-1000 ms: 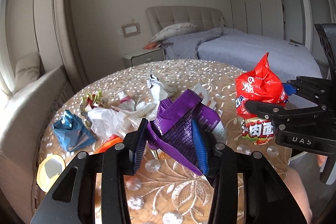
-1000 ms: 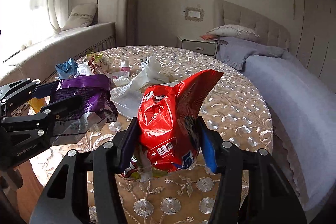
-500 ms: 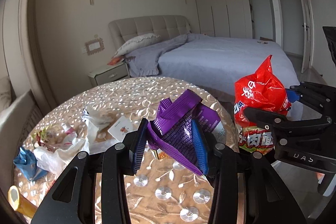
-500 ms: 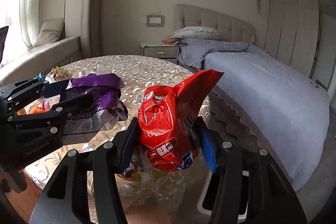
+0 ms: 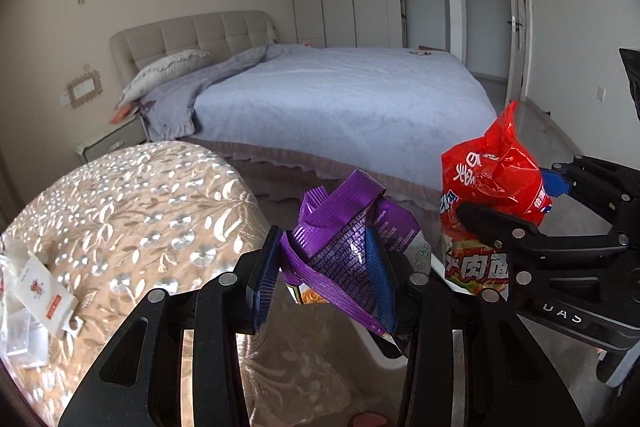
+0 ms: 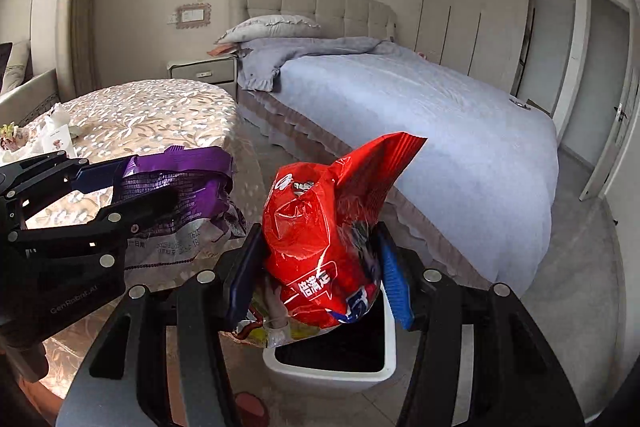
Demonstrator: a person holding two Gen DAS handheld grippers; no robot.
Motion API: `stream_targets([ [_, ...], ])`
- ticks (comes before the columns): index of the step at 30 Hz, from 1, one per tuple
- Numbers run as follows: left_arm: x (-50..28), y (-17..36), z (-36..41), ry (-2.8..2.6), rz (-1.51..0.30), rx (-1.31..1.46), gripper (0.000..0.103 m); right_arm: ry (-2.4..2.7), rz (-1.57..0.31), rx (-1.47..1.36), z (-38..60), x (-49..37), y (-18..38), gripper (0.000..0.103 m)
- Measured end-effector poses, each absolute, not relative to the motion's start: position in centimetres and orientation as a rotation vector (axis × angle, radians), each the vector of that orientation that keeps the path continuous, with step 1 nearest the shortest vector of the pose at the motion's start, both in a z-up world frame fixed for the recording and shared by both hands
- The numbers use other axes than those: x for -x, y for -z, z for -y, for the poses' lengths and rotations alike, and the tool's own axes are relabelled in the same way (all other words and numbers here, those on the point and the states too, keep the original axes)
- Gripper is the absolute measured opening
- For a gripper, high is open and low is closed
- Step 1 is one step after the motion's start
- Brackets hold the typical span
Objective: Collect trash
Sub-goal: 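Carry both bags over the white bin with both tools, then open both tools to drop the bags into the bin, then return both tools to the table toward the cup and bottle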
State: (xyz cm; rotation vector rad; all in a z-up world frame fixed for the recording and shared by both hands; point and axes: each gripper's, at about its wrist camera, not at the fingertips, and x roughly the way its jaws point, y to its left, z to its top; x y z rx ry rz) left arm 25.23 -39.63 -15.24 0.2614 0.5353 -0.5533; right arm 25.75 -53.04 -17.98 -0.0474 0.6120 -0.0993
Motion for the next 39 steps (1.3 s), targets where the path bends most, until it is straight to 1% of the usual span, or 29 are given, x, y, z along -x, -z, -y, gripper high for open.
stream_targets([
  [9, -30.1, 23.4, 47.3, 0.665, -0.643, -0.305, 0.041, 0.111, -0.743, 0.101, 57.3, -28.8, 28.0, 0.056],
  [15, -33.2, 28.4, 50.7, 0.687, -0.681, -0.379, 0.041, 0.054, -0.852, 0.114, 58.5, -30.7, 34.7, 0.056],
  [17, -34.1, 29.8, 51.2, 0.698, -0.718, -0.392, 0.041, 0.048, -0.866, 0.125, 58.4, -31.5, 36.2, 0.056],
  [23, -36.3, 31.4, 52.6, 0.711, -0.775, -0.424, 0.041, 0.027, -0.892, 0.104, 59.4, -32.6, 38.7, 0.057],
  [24, -36.5, 31.9, 52.8, 0.712, -0.781, -0.438, 0.041, 0.030, -0.889, 0.105, 59.3, -32.7, 38.8, 0.060],
  [25, -36.6, 32.3, 53.1, 0.710, -0.793, -0.451, 0.043, 0.031, -0.895, 0.104, 59.4, -32.8, 39.1, 0.074],
  [26, -36.6, 32.7, 53.3, 0.708, -0.822, -0.456, 0.053, 0.029, -0.905, 0.105, 59.5, -32.8, 39.4, 0.089],
  [27, -36.8, 33.3, 53.6, 0.707, -0.852, -0.457, 0.066, 0.024, -0.896, 0.104, 59.6, -32.8, 39.6, 0.098],
  [28, -36.8, 33.6, 53.7, 0.698, -0.864, -0.465, 0.100, 0.025, -0.901, 0.100, 59.7, -32.8, 39.8, 0.099],
  [29, -36.6, 33.7, 53.6, 0.693, -0.845, -0.476, 0.098, 0.027, -0.911, 0.092, 59.8, -32.7, 39.8, 0.099],
  [34, -36.4, 33.2, 53.1, 0.674, -0.800, -0.487, 0.098, 0.065, -0.888, 0.098, 60.0, -32.0, 38.9, 0.099],
  [39, -35.4, 31.6, 52.4, 0.664, -0.740, -0.457, 0.098, 0.090, -0.852, 0.114, 59.7, -30.5, 36.7, 0.099],
])
